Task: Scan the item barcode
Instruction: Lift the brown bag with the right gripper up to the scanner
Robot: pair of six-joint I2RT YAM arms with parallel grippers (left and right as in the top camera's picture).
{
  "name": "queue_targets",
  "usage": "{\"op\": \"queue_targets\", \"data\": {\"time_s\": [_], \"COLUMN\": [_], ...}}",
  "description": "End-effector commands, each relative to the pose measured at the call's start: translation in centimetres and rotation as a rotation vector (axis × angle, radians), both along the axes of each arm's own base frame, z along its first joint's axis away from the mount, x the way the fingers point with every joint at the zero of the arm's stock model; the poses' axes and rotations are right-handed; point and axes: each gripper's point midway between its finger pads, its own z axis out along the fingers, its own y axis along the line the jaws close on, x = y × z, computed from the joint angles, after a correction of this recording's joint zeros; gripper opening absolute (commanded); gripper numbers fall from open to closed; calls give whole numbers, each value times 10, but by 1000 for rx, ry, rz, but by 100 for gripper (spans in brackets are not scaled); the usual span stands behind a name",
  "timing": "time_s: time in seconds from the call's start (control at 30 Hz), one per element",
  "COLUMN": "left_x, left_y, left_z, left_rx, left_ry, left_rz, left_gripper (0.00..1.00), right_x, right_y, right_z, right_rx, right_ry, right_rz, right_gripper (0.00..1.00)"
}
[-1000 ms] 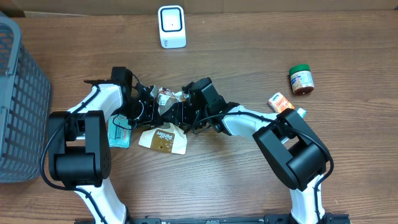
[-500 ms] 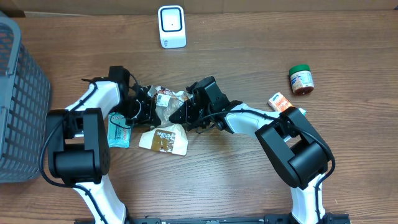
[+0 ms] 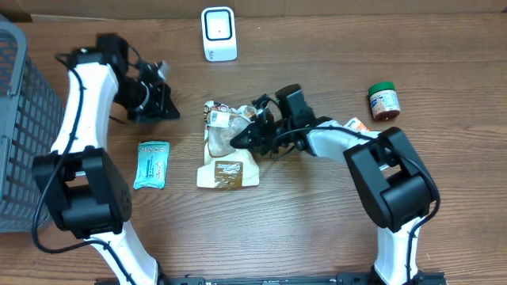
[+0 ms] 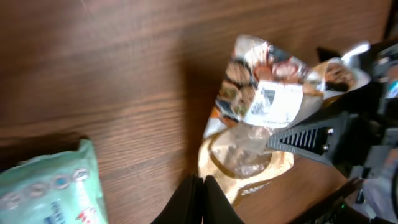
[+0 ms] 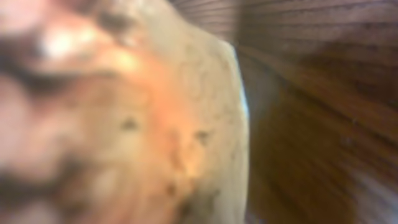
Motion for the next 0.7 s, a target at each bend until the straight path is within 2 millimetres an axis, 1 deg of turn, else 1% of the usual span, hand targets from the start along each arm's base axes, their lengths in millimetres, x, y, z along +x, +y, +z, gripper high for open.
{"op": "queue_targets", "data": {"time_s": [0.0,0.07,0.13,0.23,0.27,0.37,0.4,0.47,0.5,0.57,0.6,0.63,0.67], "left_x": [11,12,13,13,13,11,10,10,9,9,8,8,8], "left_y": [20,29,40,55,59,68,70,73,74,76,77,79,81], "left_z": [39,44,45,45,45,45,45,45,45,44,43,42,41], "left_rx": [16,17,18,18,18,16,16,18,21,27,35,49,59], "left_ry": [-105,-107,-104,-102,-99,-90,-88,-86,-85,-83,-80,-78,-76], "left_rz": [32,68,107,150,162,191,195,202,205,208,209,210,211], "left_gripper": [4,4,4,4,6,25,30,43,48,61,73,100,100], "right_x": [-3,-4,-8,-14,-16,-27,-30,-34,-35,-39,-41,-42,-42], "right_y": [-8,-17,-24,-29,-32,-35,-36,-38,-38,-40,-41,-41,-42], "right_z": [75,95,120,148,156,185,195,213,222,237,243,249,252], "right_rx": [140,138,131,107,93,70,66,63,61,58,54,48,33], "right_ry": [-186,-238,-286,-349,-368,-428,-441,-456,-460,-477,-482,-492,-494], "right_rz": [103,104,103,109,110,142,151,163,169,184,189,195,191], "right_gripper": [4,4,4,4,4,4,4,4,4,4,4,4,4]}}
